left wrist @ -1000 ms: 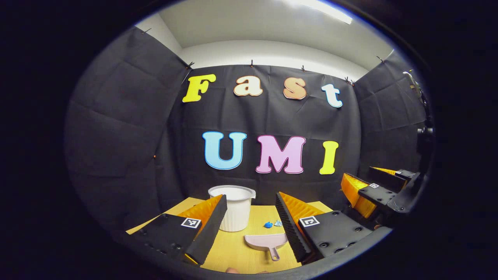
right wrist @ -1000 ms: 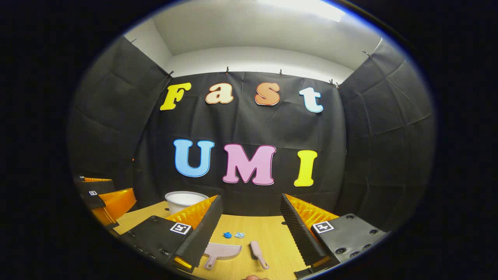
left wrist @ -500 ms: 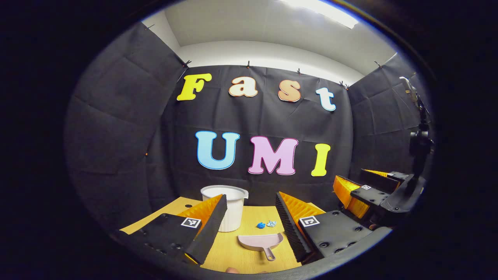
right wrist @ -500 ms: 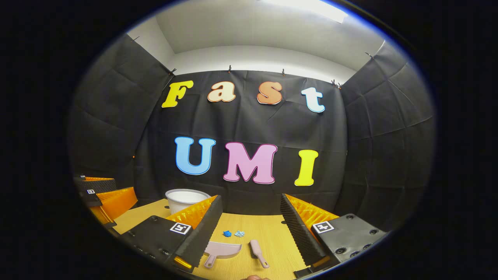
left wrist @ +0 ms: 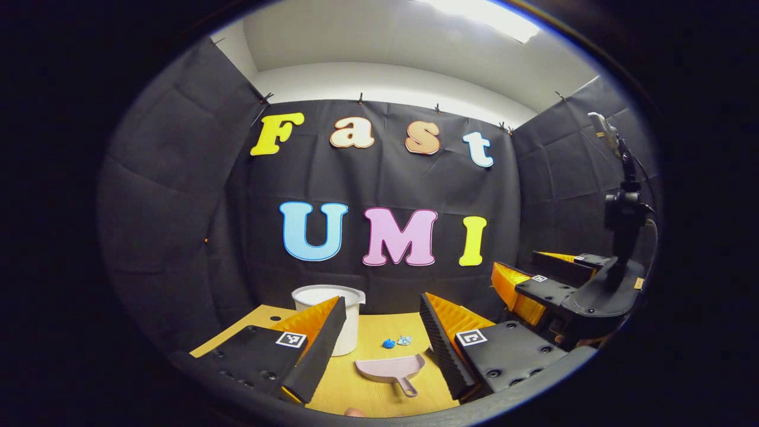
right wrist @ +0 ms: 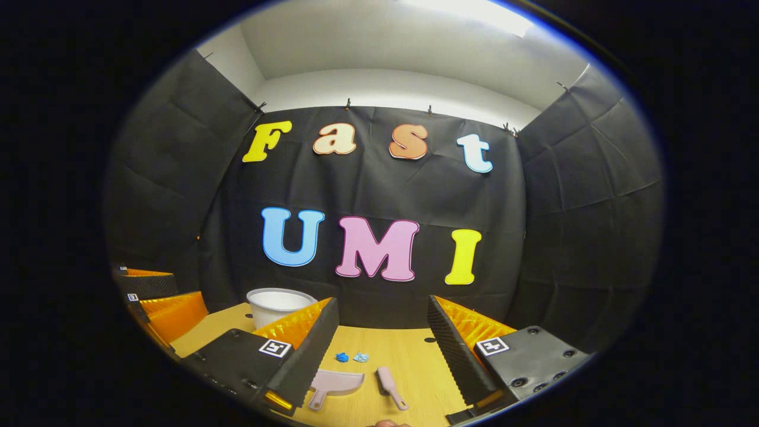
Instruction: Pick up the small broom and dustpan from the desktop, sweep the trash into the dustpan with the broom, and then empty the trash into the garbage bin.
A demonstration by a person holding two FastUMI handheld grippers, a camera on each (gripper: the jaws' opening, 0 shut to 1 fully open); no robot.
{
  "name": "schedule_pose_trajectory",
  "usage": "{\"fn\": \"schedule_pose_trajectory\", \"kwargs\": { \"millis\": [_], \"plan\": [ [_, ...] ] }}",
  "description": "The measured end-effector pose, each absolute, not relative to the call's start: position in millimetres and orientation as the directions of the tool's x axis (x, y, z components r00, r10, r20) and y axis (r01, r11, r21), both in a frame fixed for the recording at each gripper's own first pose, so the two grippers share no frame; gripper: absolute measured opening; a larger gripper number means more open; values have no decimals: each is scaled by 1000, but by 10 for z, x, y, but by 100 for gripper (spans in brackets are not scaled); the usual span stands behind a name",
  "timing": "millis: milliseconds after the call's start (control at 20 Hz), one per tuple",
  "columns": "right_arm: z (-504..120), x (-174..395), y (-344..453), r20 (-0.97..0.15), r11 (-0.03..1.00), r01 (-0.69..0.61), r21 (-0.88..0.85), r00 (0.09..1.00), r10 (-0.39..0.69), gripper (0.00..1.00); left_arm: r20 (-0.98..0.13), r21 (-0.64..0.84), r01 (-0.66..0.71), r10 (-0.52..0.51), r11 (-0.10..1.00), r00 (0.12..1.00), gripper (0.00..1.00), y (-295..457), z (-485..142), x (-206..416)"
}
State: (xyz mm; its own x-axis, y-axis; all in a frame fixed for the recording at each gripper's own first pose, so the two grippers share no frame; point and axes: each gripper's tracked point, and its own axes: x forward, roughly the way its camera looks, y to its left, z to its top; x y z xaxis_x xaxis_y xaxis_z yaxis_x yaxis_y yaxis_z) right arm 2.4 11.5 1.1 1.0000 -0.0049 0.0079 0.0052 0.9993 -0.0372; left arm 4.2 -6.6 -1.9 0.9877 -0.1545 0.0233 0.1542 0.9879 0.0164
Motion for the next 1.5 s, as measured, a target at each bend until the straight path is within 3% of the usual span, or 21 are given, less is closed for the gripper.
{"fn": "schedule_pose_trajectory", "kwargs": {
  "millis": [100, 350, 500, 550, 650, 700, 750, 800, 950, 1000, 1500],
  "plan": [
    [58, 1, 94, 24, 998, 2, -66, 1000, -1, 92, 46, 51, 151, -153, 987, 987, 74, -21, 35, 96],
    [49, -43, -9, 26, 997, 16, -79, 1000, -14, 96, 98, 135, 147, -160, 980, 982, 74, 156, 179, 178],
    [41, -32, -52, 20, 997, 36, -72, 999, -34, 92, 101, 117, 178, -190, 977, 977, 74, 77, 129, 183],
    [38, -26, -57, 17, 997, 37, -72, 999, -36, 97, 97, 120, 184, -196, 976, 976, 74, 49, 112, 192],
    [27, 0, -71, 9, 996, 43, -77, 999, -42, 97, 89, 120, 184, -196, 975, 977, 74, 22, 87, 222],
    [36, -6, -77, 10, 996, 46, -80, 999, -45, 92, 88, 109, 193, -203, 975, 975, 74, -21, 96, 246],
    [55, 1, -91, 13, 995, 50, -83, 999, -49, 97, 88, 94, 201, -209, 975, 974, 74, -61, 103, 260],
    [74, 0, -99, 19, 995, 51, -88, 999, -49, 92, 85, 81, 202, -209, 976, 974, 74, -83, 90, 281],
    [95, -29, -76, 28, 992, 47, -114, 999, -44, 92, 69, 63, 181, -185, 981, 980, 75, -84, 31, 353],
    [96, -41, -62, 25, 992, 41, -116, 999, -38, 97, 62, 56, 181, -184, 982, 981, 75, -115, 12, 370],
    [-39, 222, -76, -20, 989, 6, -145, 1000, -9, 97, -15, -46, 191, -191, 981, 981, 75, -211, -253, 657]
  ]
}}
